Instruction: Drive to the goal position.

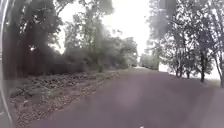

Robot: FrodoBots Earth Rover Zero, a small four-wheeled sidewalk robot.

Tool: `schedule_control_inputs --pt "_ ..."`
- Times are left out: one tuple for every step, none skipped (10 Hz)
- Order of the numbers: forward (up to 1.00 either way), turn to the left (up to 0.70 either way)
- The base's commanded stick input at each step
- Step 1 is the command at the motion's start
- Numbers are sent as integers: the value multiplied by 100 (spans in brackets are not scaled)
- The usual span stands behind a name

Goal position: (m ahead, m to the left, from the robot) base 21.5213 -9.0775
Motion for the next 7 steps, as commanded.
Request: schedule_control_inputs --pt "70 1" --pt "70 1" --pt "70 1" --pt "70 -8" --pt "70 -34" --pt "70 -34" --pt "70 -34"
